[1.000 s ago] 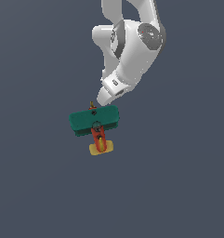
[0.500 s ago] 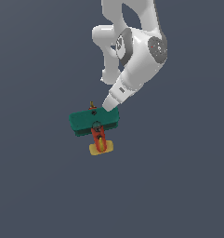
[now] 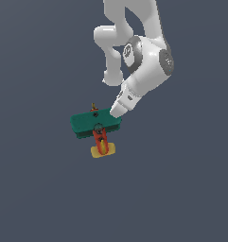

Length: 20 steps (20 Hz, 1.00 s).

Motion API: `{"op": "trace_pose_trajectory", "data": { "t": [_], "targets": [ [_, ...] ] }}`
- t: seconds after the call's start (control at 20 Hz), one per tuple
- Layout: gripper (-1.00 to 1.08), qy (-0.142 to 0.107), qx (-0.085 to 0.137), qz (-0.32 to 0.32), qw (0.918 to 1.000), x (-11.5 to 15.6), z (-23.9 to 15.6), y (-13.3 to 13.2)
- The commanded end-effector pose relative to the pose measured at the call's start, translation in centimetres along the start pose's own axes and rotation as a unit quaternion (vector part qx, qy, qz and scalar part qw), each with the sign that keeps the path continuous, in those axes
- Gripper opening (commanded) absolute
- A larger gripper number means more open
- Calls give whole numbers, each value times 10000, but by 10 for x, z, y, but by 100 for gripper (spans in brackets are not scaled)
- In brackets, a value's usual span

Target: Pick up the object and move it to a goal position.

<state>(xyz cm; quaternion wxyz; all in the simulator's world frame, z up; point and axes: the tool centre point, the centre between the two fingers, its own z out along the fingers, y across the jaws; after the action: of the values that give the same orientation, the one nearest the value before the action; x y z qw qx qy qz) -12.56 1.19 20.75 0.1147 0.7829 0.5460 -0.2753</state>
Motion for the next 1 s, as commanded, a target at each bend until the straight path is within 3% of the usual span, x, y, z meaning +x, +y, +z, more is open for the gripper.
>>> {"op": "trace_pose_trajectory", "data": {
  "t": [0.0,0.45,0.95],
  "targets": [
    [28,-144,-20,-287,9995,1,3,-1],
    [28,-650,-56,-1284,9896,5,15,-5],
    [28,-1209,-41,-2356,9643,8,25,-7]
  ]
}}
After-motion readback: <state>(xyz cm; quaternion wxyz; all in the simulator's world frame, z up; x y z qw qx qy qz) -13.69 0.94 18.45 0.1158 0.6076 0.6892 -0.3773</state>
